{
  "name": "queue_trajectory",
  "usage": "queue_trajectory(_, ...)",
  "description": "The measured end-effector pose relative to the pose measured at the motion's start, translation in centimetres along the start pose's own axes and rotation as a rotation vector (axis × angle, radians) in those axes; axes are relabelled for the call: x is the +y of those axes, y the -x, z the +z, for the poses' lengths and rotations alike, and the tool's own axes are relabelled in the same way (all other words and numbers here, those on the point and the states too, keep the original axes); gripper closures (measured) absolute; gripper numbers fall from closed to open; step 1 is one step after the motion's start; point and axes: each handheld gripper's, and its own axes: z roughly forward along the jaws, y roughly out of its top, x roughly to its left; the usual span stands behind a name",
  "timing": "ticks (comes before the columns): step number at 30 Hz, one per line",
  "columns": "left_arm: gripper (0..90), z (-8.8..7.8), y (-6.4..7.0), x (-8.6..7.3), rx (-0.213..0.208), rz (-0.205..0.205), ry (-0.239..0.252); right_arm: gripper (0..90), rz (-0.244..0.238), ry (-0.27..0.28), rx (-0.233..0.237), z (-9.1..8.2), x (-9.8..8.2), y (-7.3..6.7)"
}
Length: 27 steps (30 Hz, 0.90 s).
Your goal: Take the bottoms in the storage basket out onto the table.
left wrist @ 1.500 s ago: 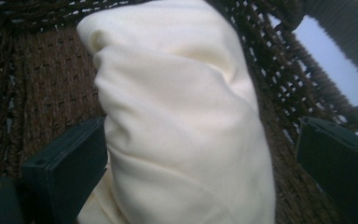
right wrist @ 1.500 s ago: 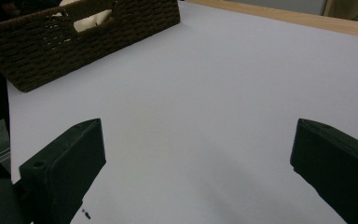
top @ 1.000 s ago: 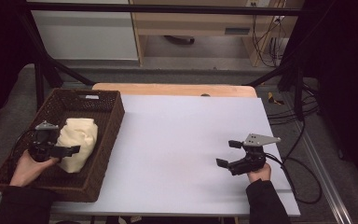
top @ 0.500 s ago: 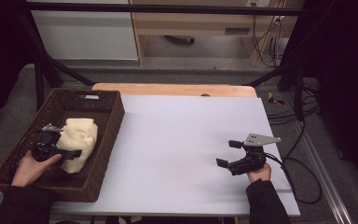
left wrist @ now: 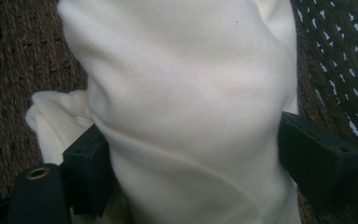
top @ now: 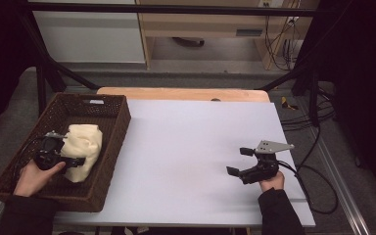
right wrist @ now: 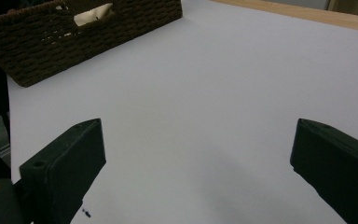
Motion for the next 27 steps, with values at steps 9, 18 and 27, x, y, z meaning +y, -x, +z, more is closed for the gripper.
queue_trajectory(9,34.5,-0.15,0.13,0.18,-0.028,-0.023,-0.037,3.8,0.000,0.000,0.000,-0.06,0.02,0.01)
queue_trajectory(18,42.0,-0.42,0.41,0.56,-0.030,-0.012,-0.077,3.9,0.000,0.004,-0.001,-0.10,0.04,0.01)
queue_trajectory(27,47.1,-0.61,0.43,0.83,-0.042,-0.023,-0.107,3.8,0.000,0.004,0.000,-0.13,0.05,0.00)
